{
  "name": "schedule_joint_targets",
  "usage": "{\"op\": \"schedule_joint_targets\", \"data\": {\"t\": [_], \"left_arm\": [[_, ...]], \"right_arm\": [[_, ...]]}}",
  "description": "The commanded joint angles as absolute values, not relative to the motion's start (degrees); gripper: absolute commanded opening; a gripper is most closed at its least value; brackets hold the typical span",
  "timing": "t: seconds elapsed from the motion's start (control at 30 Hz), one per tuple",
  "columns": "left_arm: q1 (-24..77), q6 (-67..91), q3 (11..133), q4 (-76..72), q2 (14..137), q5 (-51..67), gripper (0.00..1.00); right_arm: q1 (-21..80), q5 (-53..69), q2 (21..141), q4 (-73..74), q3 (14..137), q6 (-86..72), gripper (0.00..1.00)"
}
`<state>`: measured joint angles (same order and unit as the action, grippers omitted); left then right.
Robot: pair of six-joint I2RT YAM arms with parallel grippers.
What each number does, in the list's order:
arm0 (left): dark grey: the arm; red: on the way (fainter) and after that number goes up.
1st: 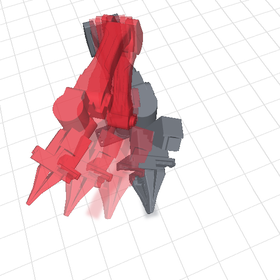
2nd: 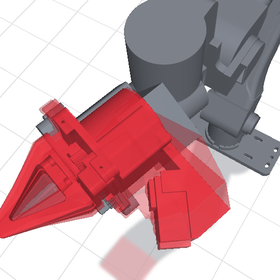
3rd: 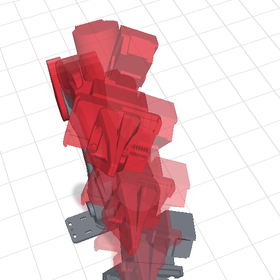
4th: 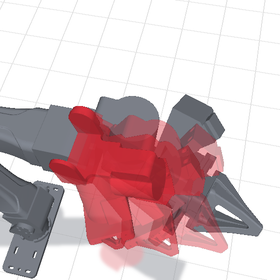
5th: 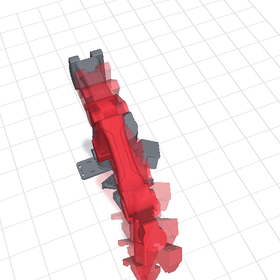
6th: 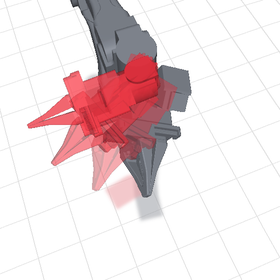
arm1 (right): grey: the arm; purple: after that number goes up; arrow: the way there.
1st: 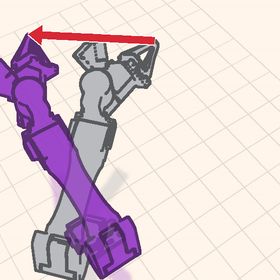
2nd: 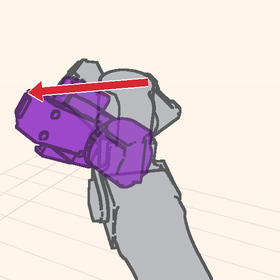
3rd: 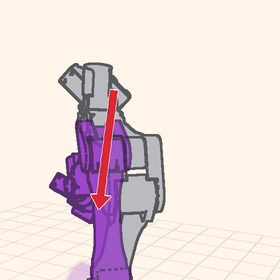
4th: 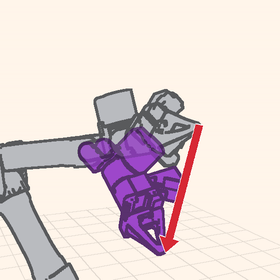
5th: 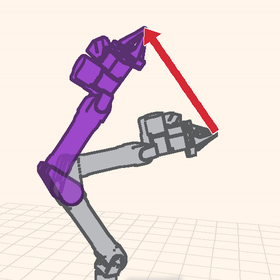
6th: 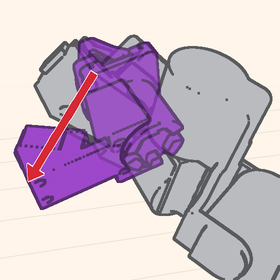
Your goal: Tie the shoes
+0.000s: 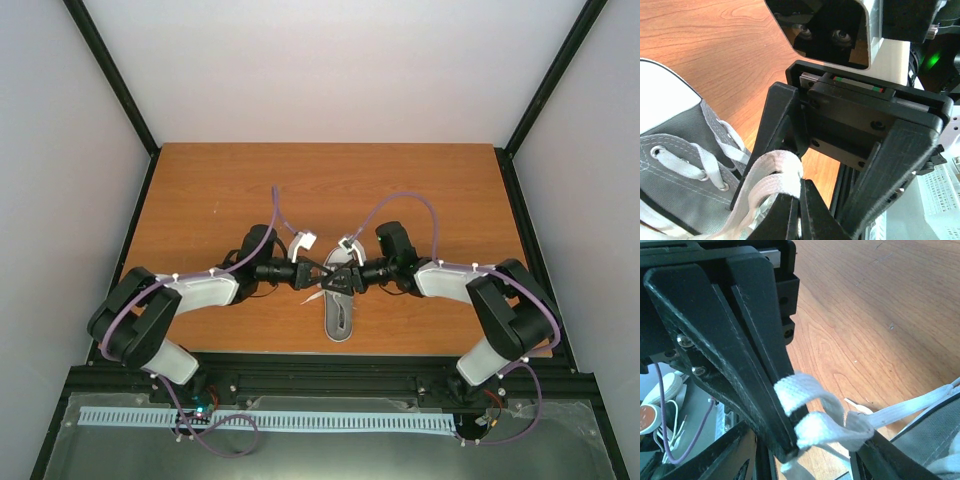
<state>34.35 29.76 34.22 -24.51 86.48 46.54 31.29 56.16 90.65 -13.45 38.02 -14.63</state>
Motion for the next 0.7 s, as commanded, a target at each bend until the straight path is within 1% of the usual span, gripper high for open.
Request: {"op": "schedule_joint_targets", "data": {"t": [0.0,0.17,0.33,0.5,0.67], "left_arm": [[34.0,27.1,35.2,-21.8,84.2,48.7,0.01],[33.9,26.5,35.2,-19.5,82.9,47.3,0.01],[33.8,27.5,35.6,-18.5,83.0,45.9,0.01],[33.8,28.4,36.4,-19.2,84.5,47.1,0.01],[33.9,29.4,36.8,-20.3,85.7,47.3,0.01]], "right_arm": [[31.6,52.5,91.7,-16.8,37.0,-14.7,0.49],[31.6,49.7,91.1,-17.8,36.0,-15.0,0.41],[31.6,44.9,88.8,-17.6,34.7,-14.9,0.29],[31.9,41.1,86.0,-16.6,33.8,-13.9,0.28],[33.8,41.0,87.3,-16.4,34.3,-13.1,0.30]]}}
